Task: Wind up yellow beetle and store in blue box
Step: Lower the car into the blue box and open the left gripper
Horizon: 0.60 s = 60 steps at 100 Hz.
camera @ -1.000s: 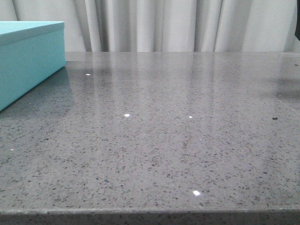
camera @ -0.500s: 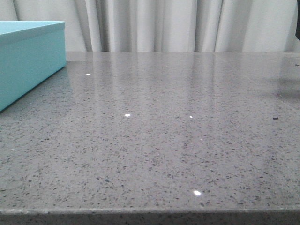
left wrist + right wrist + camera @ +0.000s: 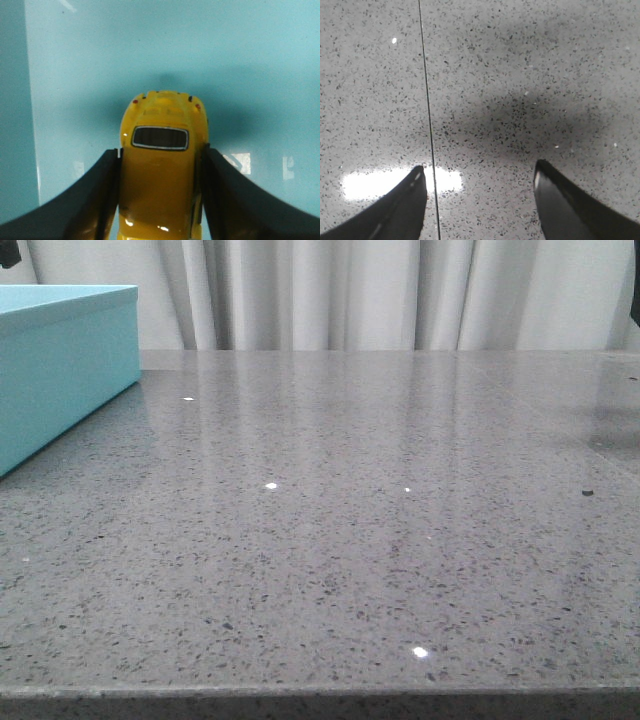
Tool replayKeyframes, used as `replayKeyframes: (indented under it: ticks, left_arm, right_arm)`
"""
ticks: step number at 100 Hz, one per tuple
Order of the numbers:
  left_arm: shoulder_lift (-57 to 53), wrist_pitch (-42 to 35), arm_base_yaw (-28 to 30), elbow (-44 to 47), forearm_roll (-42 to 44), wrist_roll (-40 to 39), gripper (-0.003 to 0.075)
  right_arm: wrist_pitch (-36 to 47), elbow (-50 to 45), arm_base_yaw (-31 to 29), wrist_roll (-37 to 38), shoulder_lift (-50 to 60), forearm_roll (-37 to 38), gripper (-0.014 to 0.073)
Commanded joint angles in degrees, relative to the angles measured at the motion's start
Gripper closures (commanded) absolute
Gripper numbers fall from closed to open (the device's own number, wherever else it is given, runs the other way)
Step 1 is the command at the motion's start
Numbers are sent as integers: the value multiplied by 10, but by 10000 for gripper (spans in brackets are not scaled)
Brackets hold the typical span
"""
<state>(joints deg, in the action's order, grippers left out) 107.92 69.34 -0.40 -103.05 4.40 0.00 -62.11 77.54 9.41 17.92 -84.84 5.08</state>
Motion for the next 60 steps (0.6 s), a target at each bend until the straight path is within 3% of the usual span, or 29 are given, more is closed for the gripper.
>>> replayKeyframes:
  ticks: [1,17,41,60]
  left_arm:
    - [-26,-18,1,-15,0,-8,593]
    - [-26,-18,1,-15,0,-5,564]
    - [-26,-16,1,-15,0,-4,335]
    - [-26,-15,1,-15,0,-4,307]
  right_arm:
    - [14,13,-1,-6,24,6,126]
    - [14,13,-1,-6,24,6,126]
    - [14,13,-1,-6,24,6,126]
    - [18,13,-1,-6,24,6,126]
